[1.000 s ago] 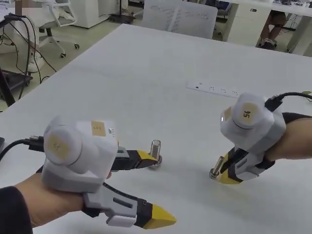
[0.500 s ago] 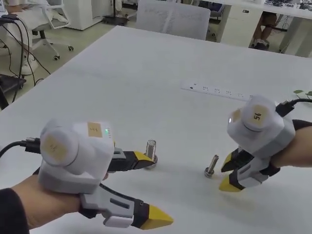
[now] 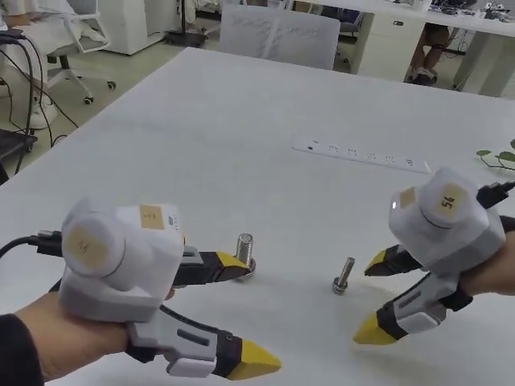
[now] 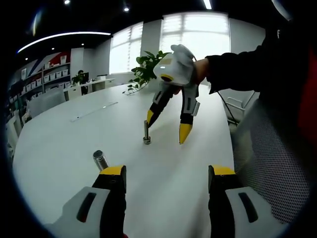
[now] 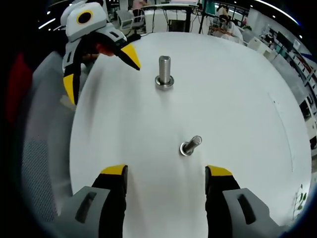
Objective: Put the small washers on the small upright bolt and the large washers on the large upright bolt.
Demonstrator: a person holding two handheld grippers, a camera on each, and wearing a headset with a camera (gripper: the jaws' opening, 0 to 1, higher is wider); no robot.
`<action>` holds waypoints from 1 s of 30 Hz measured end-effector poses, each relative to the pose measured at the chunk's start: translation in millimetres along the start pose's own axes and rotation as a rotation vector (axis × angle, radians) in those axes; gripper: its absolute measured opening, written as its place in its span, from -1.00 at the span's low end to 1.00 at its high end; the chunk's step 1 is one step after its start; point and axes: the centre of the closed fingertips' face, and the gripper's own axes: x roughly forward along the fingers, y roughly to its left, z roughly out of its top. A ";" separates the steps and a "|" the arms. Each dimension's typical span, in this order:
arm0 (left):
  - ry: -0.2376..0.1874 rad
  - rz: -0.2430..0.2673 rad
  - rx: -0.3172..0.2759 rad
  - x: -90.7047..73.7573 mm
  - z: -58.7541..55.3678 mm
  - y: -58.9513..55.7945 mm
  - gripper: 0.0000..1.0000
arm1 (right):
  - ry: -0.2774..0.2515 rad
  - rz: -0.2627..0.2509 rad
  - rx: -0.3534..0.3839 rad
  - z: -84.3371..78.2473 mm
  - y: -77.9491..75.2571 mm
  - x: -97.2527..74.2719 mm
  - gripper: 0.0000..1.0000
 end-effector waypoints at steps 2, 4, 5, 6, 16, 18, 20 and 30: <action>0.001 -0.001 0.001 -0.2 -0.2 -0.5 0.33 | -0.008 -0.003 0.004 -1.1 1.7 0.2 0.39; 0.002 -0.002 0.001 -0.4 -0.5 -0.9 0.33 | -0.032 -0.008 0.012 -0.1 2.9 0.0 0.49; 0.003 -0.001 0.001 -0.6 -0.8 -1.0 0.33 | -0.042 -0.011 0.016 0.3 3.5 -0.3 0.54; 0.003 -0.001 0.001 -0.7 -0.8 -1.0 0.33 | -0.058 -0.015 0.020 1.2 4.6 -0.7 0.61; 0.006 -0.002 0.000 -1.6 -1.9 -1.5 0.33 | -0.181 -0.036 0.009 6.8 20.5 -0.8 1.00; 0.006 -0.002 0.000 -1.9 -2.0 -1.5 0.33 | -0.206 -0.044 0.021 9.8 21.4 -2.1 1.00; 0.008 -0.001 0.001 -2.1 -1.8 -1.9 0.34 | -0.237 -0.051 0.031 13.7 21.9 -4.1 1.00; 0.002 0.016 -0.003 -6.6 0.8 1.3 0.38 | -0.296 -0.078 0.074 13.7 31.0 -14.6 1.00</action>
